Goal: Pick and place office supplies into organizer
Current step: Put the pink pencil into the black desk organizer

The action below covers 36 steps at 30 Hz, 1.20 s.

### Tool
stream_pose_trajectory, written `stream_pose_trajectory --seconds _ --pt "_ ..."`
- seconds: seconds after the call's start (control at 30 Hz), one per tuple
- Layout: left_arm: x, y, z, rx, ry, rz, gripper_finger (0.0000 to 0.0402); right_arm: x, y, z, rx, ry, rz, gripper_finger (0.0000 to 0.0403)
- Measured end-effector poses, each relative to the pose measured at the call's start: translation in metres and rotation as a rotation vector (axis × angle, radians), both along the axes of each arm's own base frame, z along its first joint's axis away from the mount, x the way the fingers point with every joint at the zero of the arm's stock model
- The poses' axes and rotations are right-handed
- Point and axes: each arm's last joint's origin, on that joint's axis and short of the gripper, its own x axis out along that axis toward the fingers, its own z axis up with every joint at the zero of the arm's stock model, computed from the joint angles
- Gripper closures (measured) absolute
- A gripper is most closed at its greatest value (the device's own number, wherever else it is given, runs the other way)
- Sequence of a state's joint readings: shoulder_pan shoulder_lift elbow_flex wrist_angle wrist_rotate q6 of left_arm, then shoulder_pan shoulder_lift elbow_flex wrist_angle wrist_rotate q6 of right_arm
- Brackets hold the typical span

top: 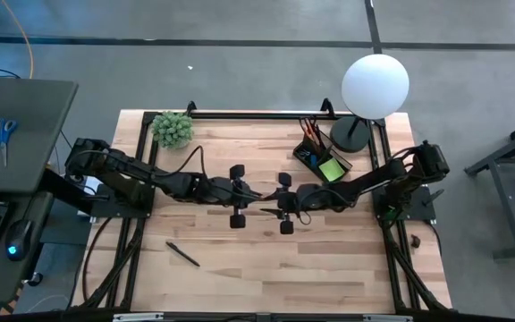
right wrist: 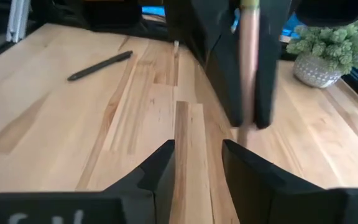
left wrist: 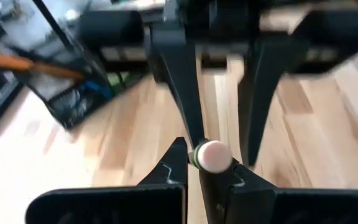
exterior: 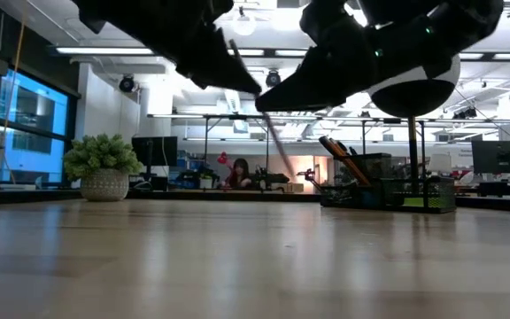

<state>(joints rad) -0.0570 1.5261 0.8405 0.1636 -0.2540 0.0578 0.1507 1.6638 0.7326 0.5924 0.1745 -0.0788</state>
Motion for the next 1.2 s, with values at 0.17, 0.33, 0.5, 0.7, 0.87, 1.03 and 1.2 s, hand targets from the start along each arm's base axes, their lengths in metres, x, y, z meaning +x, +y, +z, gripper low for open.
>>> stream_pose_trajectory --seconds 0.17,0.33,0.5,0.7,0.87,1.03,1.2 --pt "-0.005 -0.001 -0.009 -0.004 0.101 0.007 0.0401 0.004 0.010 0.004 -0.015 0.061 0.017 0.0285" --pt "-0.005 -0.001 -0.008 -0.030 0.090 -0.005 0.0400 0.005 0.013 0.005 -0.053 0.129 -0.027 0.0284" --pt "-0.001 -0.003 -0.004 -0.055 0.035 -0.062 0.0398 0.005 0.009 0.004 -0.039 0.122 -0.030 0.0285" --pt "0.000 -0.003 -0.001 -0.055 0.000 -0.073 0.0399 0.008 0.002 0.008 -0.022 0.080 -0.034 0.0285" --pt "0.000 -0.004 -0.001 -0.059 0.002 -0.083 0.0398 0.009 0.003 0.010 0.001 0.064 0.011 0.0289" --pt "0.001 -0.004 -0.001 -0.060 -0.002 -0.088 0.0395 0.009 0.003 0.010 -0.007 0.063 0.016 0.0326" --pt "0.001 -0.003 -0.001 -0.054 -0.003 -0.086 0.0384 0.009 0.004 0.010 -0.023 0.065 0.035 0.0390"
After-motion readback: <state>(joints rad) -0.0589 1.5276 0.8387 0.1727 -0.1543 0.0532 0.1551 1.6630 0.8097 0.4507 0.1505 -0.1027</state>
